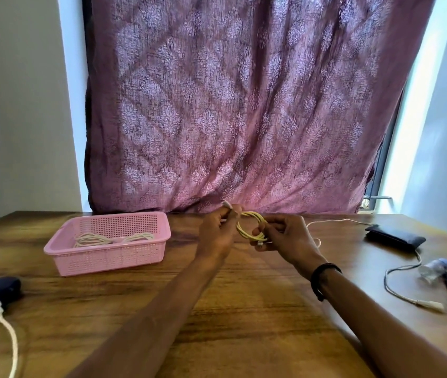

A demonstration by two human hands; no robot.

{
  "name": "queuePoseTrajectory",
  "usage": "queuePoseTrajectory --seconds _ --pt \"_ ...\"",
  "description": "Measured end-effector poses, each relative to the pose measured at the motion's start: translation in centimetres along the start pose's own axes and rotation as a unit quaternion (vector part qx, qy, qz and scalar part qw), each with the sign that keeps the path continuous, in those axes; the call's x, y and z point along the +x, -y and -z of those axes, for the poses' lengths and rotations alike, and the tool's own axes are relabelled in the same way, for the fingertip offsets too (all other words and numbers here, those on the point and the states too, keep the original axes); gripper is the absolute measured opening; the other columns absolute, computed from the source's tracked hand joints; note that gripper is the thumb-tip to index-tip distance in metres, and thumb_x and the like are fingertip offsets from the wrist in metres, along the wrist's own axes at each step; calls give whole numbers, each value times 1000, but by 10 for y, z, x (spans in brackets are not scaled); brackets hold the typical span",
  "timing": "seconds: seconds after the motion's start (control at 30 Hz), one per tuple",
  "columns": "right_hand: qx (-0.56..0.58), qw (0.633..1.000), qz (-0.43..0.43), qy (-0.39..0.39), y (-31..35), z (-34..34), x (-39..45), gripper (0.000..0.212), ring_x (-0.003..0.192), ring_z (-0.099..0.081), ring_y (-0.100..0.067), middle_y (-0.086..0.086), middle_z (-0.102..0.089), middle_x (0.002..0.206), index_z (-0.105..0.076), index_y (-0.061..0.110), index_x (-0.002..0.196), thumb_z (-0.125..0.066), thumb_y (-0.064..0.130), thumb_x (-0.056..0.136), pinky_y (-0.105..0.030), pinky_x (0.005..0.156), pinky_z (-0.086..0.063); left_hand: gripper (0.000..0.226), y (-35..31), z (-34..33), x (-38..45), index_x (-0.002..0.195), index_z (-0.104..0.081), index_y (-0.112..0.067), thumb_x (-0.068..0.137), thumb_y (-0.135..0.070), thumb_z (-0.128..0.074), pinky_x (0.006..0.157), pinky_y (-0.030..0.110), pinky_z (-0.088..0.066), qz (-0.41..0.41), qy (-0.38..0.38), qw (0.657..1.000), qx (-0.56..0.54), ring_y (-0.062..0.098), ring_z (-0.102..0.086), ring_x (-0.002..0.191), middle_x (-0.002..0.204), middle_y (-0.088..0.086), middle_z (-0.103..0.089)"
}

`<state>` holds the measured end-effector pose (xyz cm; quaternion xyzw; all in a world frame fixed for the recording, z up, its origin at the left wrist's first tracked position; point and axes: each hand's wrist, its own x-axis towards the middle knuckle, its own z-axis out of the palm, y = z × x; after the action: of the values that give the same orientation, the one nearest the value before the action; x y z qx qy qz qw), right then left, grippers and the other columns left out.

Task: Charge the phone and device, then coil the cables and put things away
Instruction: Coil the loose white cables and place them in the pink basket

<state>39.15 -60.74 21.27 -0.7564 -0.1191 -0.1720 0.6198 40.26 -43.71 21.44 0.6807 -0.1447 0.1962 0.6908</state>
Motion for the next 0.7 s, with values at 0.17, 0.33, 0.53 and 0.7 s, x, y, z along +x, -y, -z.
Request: queuePoseTrajectory --seconds 0.17,0.33,0.53,0.7 --pt "44 998 42 3 7 -5 -2 17 87 -79 -32 -15 -80 92 -70 -3 115 -65 4 101 -43 73 -66 9 -15 2 12 99 -63 0 93 7 -61 49 31 -60 261 -76 898 -347 17 -68 50 67 12 -69" --pt "7 997 80 -14 4 -10 -4 16 89 -80 -23 -7 -81 92 -72 3 115 -67 6 100 -44 71 -66 6 -11 7 5 92 -65 0 94 3 -61 52 32 -61 284 -54 894 -343 15 -68 50 75 14 -68" --pt "6 995 95 -43 2 -12 -5 19 91 -80 -20 -5 -82 95 -73 4 117 -69 9 100 -41 70 -66 37 6 -5 -5 80 -68 -18 98 -49 -59 63 35 -49 150 -23 987 -51 16 -57 62 71 3 -64" --pt "33 996 73 -35 2 -11 -3 18 89 -80 -23 -6 -82 95 -73 6 116 -70 10 99 -41 72 -66 19 2 -1 -6 84 -81 -21 75 -37 -76 82 47 -61 85 3 996 -11 24 -75 82 83 3 -79"
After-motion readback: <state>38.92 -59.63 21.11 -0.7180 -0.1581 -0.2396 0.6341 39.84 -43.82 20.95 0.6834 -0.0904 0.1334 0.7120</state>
